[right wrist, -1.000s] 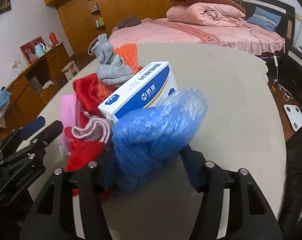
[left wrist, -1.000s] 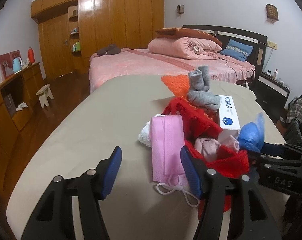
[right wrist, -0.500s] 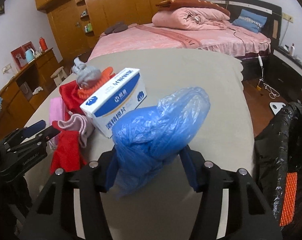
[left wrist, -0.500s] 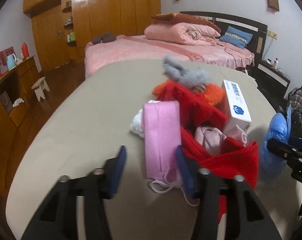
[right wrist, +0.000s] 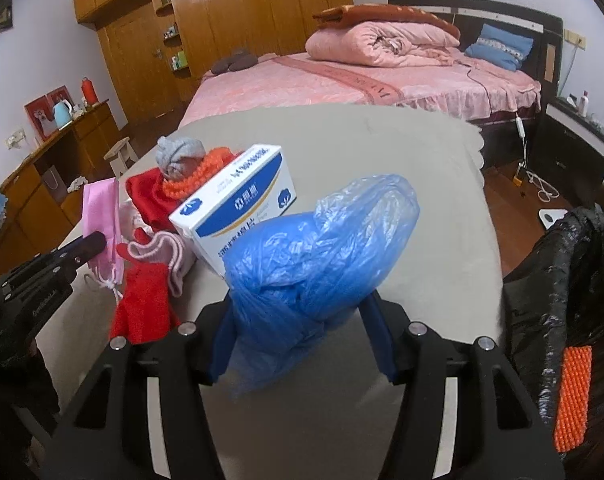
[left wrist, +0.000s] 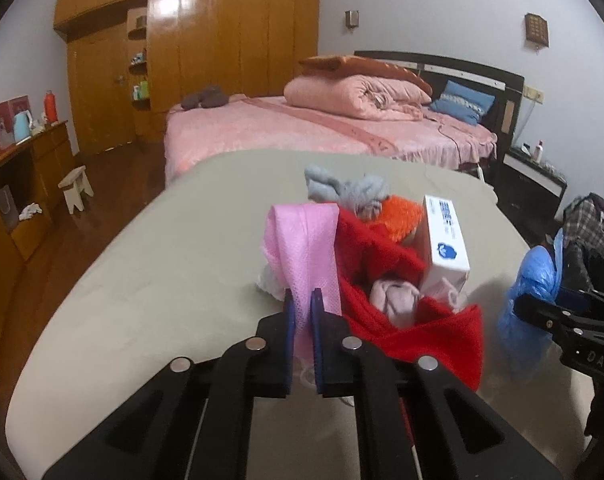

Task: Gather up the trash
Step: 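Grasp the pink face mask with the left tool while the right tool holds the blue bag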

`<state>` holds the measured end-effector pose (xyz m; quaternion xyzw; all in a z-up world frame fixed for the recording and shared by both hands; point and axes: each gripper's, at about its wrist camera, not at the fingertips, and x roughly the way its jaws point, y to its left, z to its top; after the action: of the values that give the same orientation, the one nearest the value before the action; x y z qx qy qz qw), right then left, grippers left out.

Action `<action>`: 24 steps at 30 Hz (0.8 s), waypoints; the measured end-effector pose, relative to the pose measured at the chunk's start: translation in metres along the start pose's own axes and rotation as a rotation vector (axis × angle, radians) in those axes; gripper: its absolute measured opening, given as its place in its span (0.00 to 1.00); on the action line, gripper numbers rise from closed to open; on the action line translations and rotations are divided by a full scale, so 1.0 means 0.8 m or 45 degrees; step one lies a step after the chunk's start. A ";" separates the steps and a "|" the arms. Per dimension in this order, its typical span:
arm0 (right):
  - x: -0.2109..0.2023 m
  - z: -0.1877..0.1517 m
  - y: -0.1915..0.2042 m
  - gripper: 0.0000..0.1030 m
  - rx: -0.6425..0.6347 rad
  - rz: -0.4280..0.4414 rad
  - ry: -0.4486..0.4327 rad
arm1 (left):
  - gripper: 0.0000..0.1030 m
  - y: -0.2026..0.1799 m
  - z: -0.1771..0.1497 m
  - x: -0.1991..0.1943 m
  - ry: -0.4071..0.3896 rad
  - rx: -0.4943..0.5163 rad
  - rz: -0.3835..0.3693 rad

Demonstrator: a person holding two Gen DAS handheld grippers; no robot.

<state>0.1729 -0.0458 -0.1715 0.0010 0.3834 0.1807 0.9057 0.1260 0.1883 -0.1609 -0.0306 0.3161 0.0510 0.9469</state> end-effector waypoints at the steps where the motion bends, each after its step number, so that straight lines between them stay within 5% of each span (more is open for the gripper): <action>1: -0.003 0.001 0.000 0.53 0.000 0.002 -0.006 | 0.07 0.000 0.002 -0.003 -0.009 0.001 0.003; 24: -0.108 0.014 -0.043 0.54 0.056 -0.050 -0.156 | 0.07 -0.103 0.046 -0.071 -0.144 0.111 -0.165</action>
<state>0.1366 -0.1050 -0.1082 0.0244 0.3309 0.1540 0.9307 0.1124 0.1053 -0.0955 -0.0067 0.2614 -0.0226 0.9650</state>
